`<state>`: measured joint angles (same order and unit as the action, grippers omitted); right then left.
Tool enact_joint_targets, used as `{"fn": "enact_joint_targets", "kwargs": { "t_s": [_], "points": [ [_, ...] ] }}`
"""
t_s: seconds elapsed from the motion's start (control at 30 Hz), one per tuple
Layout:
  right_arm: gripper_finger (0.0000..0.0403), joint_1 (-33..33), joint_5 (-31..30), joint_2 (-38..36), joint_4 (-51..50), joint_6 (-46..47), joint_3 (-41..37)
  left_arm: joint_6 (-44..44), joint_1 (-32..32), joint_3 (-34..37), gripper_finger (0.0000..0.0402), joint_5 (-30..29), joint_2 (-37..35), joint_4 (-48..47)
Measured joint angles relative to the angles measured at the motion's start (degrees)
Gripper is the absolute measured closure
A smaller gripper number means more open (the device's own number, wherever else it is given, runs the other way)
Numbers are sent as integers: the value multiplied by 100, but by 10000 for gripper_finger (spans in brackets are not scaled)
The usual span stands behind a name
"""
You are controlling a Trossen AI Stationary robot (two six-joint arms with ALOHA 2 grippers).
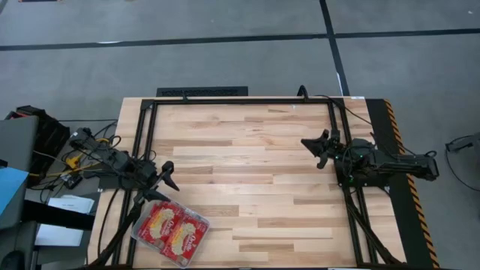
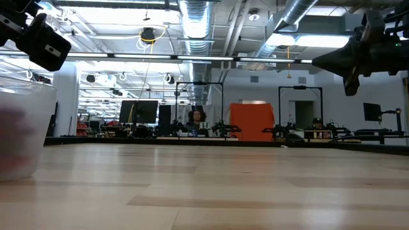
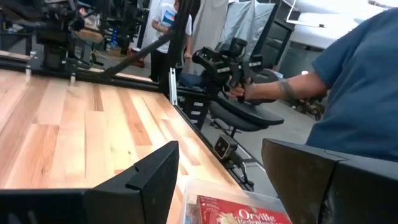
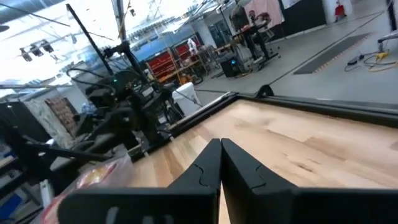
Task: Sort popcorn bags into baskets
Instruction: Return to Home Position
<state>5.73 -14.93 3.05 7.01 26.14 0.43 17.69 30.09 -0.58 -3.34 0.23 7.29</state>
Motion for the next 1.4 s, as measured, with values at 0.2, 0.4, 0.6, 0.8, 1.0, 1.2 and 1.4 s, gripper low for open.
{"fn": "enact_joint_targets", "kwargs": {
  "t_s": [0.2, 0.4, 0.6, 0.8, 1.0, 1.2, 1.4],
  "points": [
    [375, -325, 692, 10, -414, 128, -2, 61, -16, 4, 180, -166, -2, 29],
    [368, -558, 620, 82, -412, 126, -4, 144, -18, 7, 180, -717, 0, -44],
    [367, -574, 607, 86, -424, 127, -7, 75, -18, 11, 180, -1073, 9, -330],
    [373, -572, 603, 87, -431, 128, -7, -155, -18, 15, 180, -1077, 13, -326],
    [375, -572, 601, 87, -440, 128, -9, 21, -18, 15, 180, -1075, 13, -325],
    [367, -572, 596, 87, -440, 129, -11, 50, -18, 20, 180, -1077, 13, -325],
    [366, -572, 594, 87, -442, 131, -11, 50, -18, 20, 180, -1075, 13, -323]
  ]
}}
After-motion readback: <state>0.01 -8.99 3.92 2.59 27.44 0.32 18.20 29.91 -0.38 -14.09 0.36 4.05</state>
